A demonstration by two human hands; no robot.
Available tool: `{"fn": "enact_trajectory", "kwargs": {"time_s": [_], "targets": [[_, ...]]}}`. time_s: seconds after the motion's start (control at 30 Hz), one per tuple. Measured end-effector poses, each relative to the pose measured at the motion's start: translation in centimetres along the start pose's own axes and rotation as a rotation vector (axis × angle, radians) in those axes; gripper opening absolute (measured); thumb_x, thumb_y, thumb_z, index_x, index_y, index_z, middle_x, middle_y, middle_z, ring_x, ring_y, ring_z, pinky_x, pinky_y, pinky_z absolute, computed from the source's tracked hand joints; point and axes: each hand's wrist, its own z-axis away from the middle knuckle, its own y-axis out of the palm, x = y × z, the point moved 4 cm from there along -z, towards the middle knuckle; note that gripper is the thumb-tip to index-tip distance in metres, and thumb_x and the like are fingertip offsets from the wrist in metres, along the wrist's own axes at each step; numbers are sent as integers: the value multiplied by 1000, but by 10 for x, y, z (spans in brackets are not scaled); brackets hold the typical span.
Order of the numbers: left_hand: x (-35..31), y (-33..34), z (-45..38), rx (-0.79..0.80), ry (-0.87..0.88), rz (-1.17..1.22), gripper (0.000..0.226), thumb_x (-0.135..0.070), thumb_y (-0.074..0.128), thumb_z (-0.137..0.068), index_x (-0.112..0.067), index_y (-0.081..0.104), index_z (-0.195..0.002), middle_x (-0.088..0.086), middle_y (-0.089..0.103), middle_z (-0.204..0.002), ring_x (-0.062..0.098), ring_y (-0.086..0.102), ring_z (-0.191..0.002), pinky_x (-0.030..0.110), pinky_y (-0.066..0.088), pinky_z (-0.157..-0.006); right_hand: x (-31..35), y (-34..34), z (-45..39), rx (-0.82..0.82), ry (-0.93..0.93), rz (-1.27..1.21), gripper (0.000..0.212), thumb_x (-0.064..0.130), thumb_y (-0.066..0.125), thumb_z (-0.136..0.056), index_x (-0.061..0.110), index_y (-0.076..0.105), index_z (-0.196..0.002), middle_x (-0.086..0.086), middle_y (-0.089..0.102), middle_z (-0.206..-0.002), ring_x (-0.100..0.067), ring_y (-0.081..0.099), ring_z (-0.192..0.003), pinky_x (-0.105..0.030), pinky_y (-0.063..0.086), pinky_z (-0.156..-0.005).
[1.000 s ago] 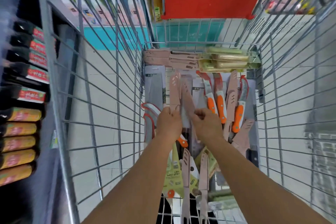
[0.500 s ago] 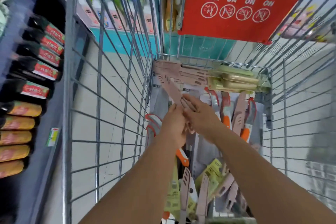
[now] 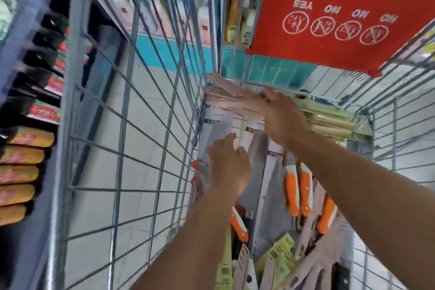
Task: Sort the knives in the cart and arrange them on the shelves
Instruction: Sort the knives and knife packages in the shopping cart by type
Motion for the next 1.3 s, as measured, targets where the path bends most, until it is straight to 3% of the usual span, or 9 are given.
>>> {"fn": "enact_trajectory", "kwargs": {"time_s": [0.13,0.33,0.53,0.73,0.87,1.0,1.13,1.23,1.3], "targets": [[26,1,16,-31,5,-163,41,-19,46,-91,-23,47,-132,3,48,-128,25,35,-123,38,35,-99,-13,20,-13,18,-32,127,84,-4,51,-75,35,28,-146,-9,43,-120,-31,42,-110,-41,36,-91],[47,12,42,77,6,-256,52,-20,47,-93,-24,28,-141,-1,21,-150,25,11,-141,44,20,-114,-19,48,-15,101,-8,255,82,13,50,-82,37,6,-147,-4,30,-134,-26,24,-111,-42,24,-95],[68,9,76,45,-85,-248,66,-23,45,-96,-29,6,-149,-2,-4,-157,22,3,-143,42,18,-116,11,45,24,-23,126,18,69,36,53,-88,22,21,-147,-5,26,-143,-25,20,-126,-36,12,-100],[76,8,104,47,-91,-172,73,-29,49,-95,-31,2,-151,-8,-18,-157,24,6,-142,46,21,-114,64,68,109,212,180,-316,57,36,51,-93,17,31,-143,-11,34,-140,-33,36,-124,-40,31,-101],[84,11,113,69,-74,-184,69,-31,51,-91,-31,14,-149,-2,8,-157,26,19,-135,45,26,-111,95,87,151,264,243,-437,41,40,43,-97,14,48,-128,-10,51,-120,-30,44,-112,-33,29,-94],[92,11,115,54,-132,-154,65,-24,59,-86,-22,26,-143,6,22,-147,27,27,-129,43,32,-106,110,90,161,213,227,-312,33,26,47,-95,14,53,-125,-9,57,-121,-30,45,-112,-33,17,-93],[93,6,112,22,-134,-129,60,-19,61,-85,-8,33,-137,16,32,-134,32,39,-120,41,39,-100,108,90,158,259,395,-333,30,24,50,-89,15,56,-116,-13,54,-115,-32,47,-108,-35,32,-90],[94,6,113,36,-114,-209,69,-24,67,-82,-9,30,-138,16,35,-133,30,42,-117,39,40,-98,110,89,163,287,475,-411,24,25,52,-89,13,58,-109,-14,54,-112,-33,52,-101,-35,43,-79],[94,6,115,54,-104,-205,76,-26,70,-81,-13,27,-143,15,32,-135,30,39,-120,39,40,-100,111,90,170,315,504,-432,28,24,55,-88,12,55,-113,-13,50,-115,-32,53,-100,-33,41,-77]]}}
